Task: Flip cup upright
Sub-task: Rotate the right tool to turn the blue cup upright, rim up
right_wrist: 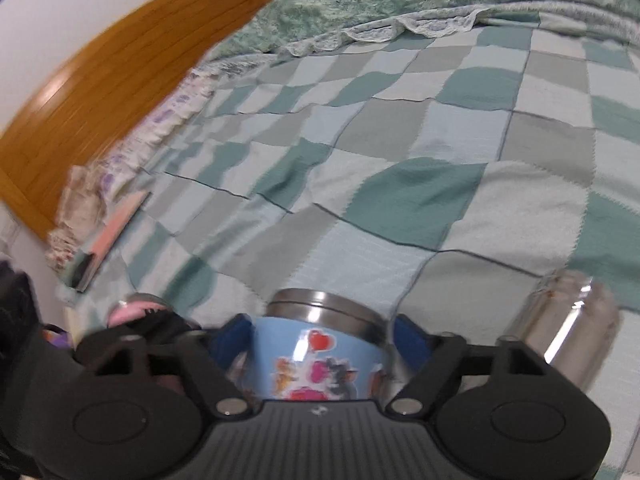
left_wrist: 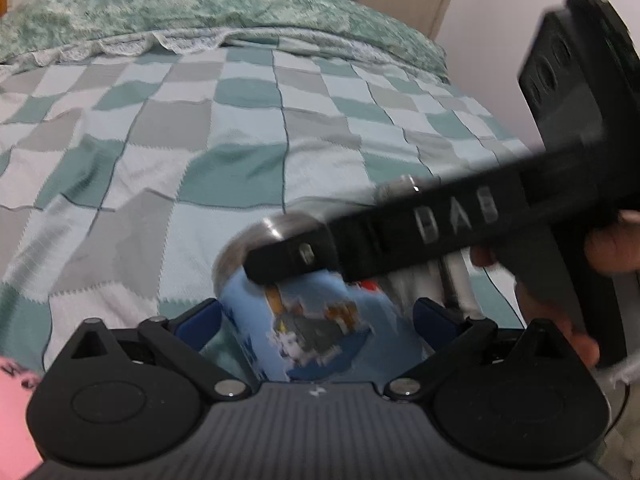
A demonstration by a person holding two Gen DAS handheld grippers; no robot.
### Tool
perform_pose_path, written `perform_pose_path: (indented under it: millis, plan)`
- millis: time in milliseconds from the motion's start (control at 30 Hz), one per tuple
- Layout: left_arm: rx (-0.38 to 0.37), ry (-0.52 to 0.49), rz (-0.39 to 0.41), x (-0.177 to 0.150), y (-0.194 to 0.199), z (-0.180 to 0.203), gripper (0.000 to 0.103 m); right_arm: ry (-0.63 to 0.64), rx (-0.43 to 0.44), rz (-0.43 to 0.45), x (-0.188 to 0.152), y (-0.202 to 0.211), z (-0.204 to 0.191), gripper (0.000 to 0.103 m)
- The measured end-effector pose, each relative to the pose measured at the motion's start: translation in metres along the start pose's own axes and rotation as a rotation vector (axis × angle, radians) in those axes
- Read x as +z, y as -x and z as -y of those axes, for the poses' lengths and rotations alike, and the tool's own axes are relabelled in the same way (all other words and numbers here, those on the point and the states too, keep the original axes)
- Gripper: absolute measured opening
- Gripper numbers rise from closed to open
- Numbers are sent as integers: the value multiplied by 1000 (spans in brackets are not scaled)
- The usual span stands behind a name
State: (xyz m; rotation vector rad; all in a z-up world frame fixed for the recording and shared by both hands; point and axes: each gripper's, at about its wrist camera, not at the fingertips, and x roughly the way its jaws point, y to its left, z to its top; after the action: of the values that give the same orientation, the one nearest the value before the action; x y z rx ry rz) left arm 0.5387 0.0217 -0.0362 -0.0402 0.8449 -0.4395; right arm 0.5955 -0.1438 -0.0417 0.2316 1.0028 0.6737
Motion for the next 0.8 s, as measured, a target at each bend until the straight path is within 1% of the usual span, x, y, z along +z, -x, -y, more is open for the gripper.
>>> perform_pose_path:
  millis: [100,167,200,233,333,400,500,733,800]
  plan:
    - [-16,12,17,-5,5,-1,103,19,-8,-13,0,1,-4,76]
    - [-29,29,25,-5,8,0,103,14,-10,-40,-2,-4,-4,82]
    - [-37,33,28,-5,9,0,103,14,-15,-53,-3,-7,-4,83]
    - [-42,33,32,-6,9,1,103,25,-29,-52,-5,-9,-7,86]
    - [-30,27,32,-8,10,4,103,32,-62,-53,-10,-16,-12,88]
    - [-26,39,25,-10,8,2,103,31,-57,-62,-13,-20,-12,88]
    - [-41,64,18,-10,9,-4,103,-11,-26,-56,-15,-22,-5,87]
    - [-37,48,27,-11,11,-2,102,-43,-16,-39,-15,-19,-3,86]
    - [-32,47,27,-12,10,-3,101,-55,-9,-14,-15,-16,-2,86]
